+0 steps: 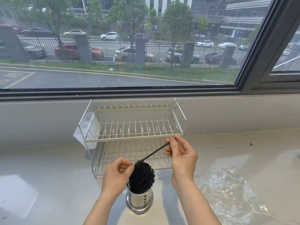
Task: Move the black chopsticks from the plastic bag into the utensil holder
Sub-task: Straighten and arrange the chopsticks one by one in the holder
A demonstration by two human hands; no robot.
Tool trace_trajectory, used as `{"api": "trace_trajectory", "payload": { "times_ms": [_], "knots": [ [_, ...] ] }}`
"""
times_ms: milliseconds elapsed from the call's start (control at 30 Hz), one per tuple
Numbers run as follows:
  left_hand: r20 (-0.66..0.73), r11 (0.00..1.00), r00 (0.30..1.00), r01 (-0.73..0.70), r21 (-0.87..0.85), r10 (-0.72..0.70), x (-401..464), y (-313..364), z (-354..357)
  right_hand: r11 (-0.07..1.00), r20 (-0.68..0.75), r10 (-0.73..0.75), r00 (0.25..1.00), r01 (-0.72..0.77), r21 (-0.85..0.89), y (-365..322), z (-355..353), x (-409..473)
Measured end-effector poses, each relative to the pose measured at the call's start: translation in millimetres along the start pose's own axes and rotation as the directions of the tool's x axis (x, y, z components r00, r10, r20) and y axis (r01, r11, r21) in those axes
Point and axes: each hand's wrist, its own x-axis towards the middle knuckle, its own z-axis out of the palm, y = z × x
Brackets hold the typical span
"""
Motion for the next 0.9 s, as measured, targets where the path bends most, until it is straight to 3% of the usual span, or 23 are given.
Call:
{"api": "trace_trajectory", "payload": {
  "times_ms": [167, 267, 367, 467, 567, 733, 900],
  "knots": [
    [0.096, 0.983, 0.994, -0.069, 0.169, 0.053, -0.2, -10.2, -5.5, 0.968, 0.04, -0.121, 0.992, 0.127, -0.215, 12.0, -0.4, -0.2],
    [0.02, 0.977, 0.995, -0.097, 0.19, 0.095, 2.4, -11.8, -9.5, 0.937, 0.029, -0.143, 0.989, 0.144, -0.318, 20.7, -2.7, 4.2],
    [-0.174, 0.998, 0.984, -0.044, -0.053, 0.034, 11.0, -3.7, -17.6, 0.877, 0.016, -0.084, 0.996, 0.082, -0.473, 31.9, -11.9, 7.7],
    [-0.335, 0.94, 0.942, -0.099, -0.326, -0.017, 16.4, 23.4, -27.5, 0.709, 0.141, 0.096, 0.985, 0.032, -0.705, 40.5, -20.5, 3.4],
    [-0.397, 0.901, 0.918, -0.185, -0.392, 0.016, 20.3, 51.0, -35.9, 0.586, 0.194, 0.251, 0.948, 0.011, -0.81, 50.6, -22.6, -7.3],
    [-0.384, 0.938, 0.863, -0.344, 0.028, 0.328, 20.0, 70.6, -38.2, 0.536, 0.177, 0.282, 0.943, -0.002, -0.844, 62.1, -16.3, -16.0],
    [-0.204, 0.897, 0.88, -0.389, 0.212, 0.429, 13.3, 50.7, -24.9, 0.522, 0.125, 0.248, 0.961, -0.024, -0.853, 64.9, -10.5, -15.9]
  ]
}}
